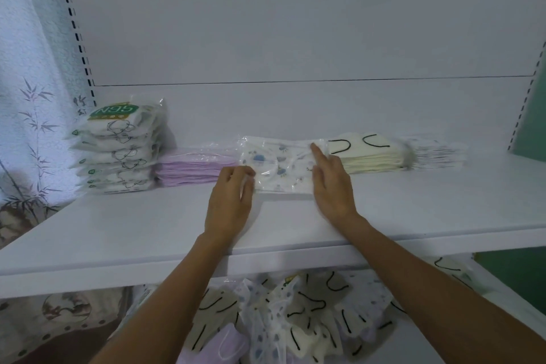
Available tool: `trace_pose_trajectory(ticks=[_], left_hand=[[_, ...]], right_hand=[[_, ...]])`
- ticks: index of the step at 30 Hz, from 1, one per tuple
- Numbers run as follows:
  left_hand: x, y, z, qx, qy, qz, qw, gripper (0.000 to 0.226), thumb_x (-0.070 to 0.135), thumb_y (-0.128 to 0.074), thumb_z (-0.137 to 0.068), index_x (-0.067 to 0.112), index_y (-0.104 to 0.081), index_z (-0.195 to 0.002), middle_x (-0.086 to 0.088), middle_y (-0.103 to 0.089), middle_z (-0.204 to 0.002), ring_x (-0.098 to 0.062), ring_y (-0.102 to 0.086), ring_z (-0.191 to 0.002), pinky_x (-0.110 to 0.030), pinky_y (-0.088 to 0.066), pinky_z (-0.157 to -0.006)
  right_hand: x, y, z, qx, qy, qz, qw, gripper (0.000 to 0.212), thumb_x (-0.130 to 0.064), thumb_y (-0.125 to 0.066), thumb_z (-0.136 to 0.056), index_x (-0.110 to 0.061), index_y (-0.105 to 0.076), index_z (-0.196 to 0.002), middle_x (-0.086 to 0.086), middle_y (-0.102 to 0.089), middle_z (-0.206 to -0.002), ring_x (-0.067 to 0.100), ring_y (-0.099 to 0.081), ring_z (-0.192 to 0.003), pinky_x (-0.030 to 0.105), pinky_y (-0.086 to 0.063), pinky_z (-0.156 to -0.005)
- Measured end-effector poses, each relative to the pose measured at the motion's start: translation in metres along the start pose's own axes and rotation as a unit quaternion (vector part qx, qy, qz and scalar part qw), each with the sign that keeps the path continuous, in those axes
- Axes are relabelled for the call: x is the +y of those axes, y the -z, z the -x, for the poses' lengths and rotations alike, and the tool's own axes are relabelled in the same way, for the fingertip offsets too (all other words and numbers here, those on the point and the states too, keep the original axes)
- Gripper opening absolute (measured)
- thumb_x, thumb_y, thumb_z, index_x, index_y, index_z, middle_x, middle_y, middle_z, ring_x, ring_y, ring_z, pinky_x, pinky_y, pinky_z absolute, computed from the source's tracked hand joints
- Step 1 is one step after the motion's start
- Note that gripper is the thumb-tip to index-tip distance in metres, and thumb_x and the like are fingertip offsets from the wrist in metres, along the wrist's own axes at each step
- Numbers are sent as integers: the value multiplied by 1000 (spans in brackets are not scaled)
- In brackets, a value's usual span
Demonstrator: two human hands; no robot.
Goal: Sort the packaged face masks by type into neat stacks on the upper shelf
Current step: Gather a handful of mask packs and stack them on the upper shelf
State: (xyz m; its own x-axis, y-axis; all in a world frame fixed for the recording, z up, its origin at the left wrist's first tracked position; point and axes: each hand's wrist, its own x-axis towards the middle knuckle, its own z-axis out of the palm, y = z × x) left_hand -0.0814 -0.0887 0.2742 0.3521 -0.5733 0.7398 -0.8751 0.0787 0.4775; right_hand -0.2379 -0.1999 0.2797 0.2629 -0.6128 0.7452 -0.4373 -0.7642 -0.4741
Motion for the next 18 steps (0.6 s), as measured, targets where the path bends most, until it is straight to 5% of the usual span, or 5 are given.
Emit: trace_pose_trajectory(ticks=[5, 10, 14, 18], left_hand=[[13, -18, -9, -99, -58, -90, 989, 49, 22, -68, -82, 15, -51, -128, -12, -46, -131, -29, -52, -112, -40, -46, -91], [61, -75, -39, -67, -77, 10, 995, 47, -3, -68, -76, 12, -57, -120, -14, -50, -118, -29, -57, -98, -36, -50, -83], [112, -150, -66, -67, -107, 52, 991, 44, -8, -66, -75, 9, -59, -116, -15, -53, -117, -27, -56, -99, -25, -43, -78], [166, -229, -90, -51, -88, 92, 991, 40, -2, -68, -77, 12, -60, -115, -13, -43, -127, -20, -51, -101, -17, -38, -81]], right_hand=[[15, 30, -15, -38, -20, 37, 998, 60, -42, -45, -95, -27, -22, -149, 10, -39, -133, 25, -50, -113, 34, -32, -102], [68, 95, -34, -111, -15, 79, 991, 104, -42, -75, -74, -27, -6, -151, 8, -25, -142, 21, -36, -128, 31, -29, -104], [141, 145, -56, -78, -9, 109, 991, 97, -24, -72, -79, -25, -8, -151, 8, -29, -136, 27, -46, -118, 34, -40, -97], [215, 188, -93, -64, -23, 113, 991, 92, -14, -68, -81, -29, -9, -150, 7, -26, -140, 23, -46, -117, 22, -38, -86]])
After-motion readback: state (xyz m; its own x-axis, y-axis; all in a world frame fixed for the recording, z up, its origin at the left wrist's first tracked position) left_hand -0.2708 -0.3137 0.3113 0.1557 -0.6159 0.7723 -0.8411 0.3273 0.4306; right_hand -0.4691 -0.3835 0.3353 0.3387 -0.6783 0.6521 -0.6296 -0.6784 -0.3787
